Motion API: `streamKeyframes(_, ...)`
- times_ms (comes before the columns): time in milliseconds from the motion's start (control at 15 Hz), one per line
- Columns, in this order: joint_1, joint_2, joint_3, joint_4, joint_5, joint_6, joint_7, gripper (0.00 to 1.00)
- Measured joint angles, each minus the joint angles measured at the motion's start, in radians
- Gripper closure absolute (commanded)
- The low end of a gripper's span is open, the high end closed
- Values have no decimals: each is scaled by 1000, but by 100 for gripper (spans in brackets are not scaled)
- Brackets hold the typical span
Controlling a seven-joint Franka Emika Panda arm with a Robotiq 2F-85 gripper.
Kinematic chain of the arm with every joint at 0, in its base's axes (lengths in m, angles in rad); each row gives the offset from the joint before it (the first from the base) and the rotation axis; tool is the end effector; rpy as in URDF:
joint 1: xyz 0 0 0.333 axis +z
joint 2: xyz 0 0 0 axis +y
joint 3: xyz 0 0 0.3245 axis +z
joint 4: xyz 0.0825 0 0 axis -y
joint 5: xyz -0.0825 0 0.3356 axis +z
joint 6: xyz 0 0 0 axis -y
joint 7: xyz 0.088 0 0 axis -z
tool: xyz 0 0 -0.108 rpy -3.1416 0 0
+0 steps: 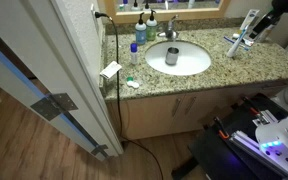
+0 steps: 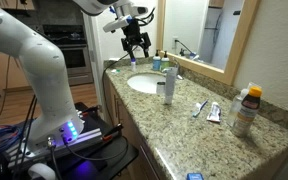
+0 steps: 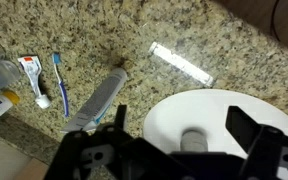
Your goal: Close the tap
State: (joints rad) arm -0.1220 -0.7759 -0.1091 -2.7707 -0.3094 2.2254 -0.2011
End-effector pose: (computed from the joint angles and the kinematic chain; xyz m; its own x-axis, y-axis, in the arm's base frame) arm 0.2731 -0.0764 0.4739 0.9709 0.1706 0.1679 0.1272 -0.9619 0.2421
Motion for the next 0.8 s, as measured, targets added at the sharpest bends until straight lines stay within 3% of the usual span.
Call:
streamKeyframes(267, 18, 5, 2, 4, 29, 0, 2, 0)
streamKeyframes(533, 144, 107, 6, 114, 265, 4, 83, 0)
streamKeyframes(667, 163, 198, 2, 223, 360, 1, 128, 0)
streamKeyframes(800, 162, 235, 1, 260, 368, 0, 128, 0)
